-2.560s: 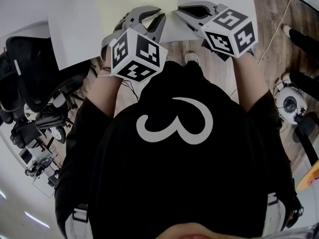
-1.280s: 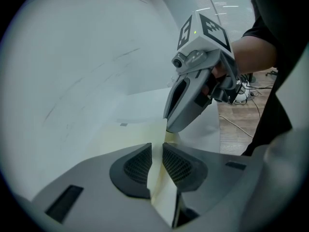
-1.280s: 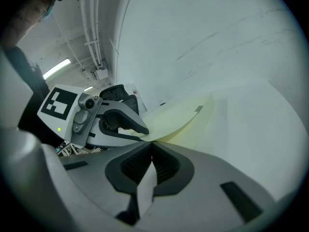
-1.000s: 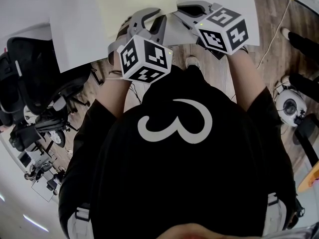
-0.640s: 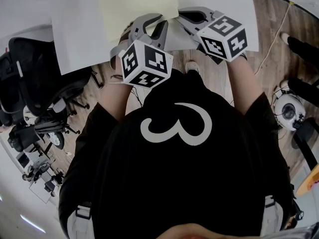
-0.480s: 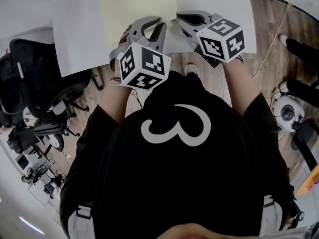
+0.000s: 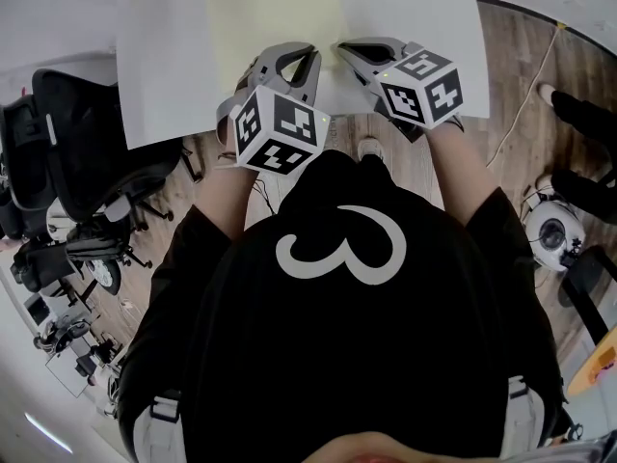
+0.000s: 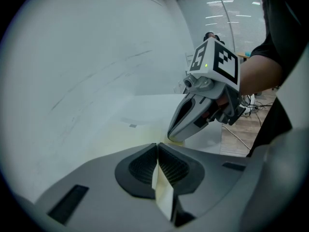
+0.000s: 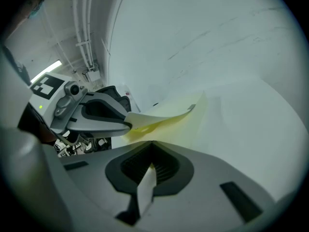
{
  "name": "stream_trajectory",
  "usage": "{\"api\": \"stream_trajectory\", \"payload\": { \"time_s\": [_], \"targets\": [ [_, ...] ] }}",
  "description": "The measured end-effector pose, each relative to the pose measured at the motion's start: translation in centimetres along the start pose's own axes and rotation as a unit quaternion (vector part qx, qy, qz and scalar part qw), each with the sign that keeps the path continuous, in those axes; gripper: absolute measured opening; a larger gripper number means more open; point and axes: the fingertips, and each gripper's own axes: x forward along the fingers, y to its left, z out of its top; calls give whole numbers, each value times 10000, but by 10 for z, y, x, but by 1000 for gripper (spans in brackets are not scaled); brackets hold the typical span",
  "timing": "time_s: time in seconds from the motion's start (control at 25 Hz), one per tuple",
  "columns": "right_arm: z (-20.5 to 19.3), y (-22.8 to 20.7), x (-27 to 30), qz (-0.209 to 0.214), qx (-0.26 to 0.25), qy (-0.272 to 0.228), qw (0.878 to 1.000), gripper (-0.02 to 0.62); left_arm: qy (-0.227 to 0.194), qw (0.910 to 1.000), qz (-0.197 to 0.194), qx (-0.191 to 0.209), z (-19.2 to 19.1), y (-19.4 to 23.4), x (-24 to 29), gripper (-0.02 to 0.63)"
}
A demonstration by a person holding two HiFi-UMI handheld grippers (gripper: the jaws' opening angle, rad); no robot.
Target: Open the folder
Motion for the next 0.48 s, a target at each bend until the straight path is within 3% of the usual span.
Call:
{"api": "stream_trajectory", "payload": {
  "time_s": [0.48],
  "targets": [
    [-4,3,3,-151,-88,257,9995,23,-3,9995,-66,-300,1,12,-10,18]
  ]
}}
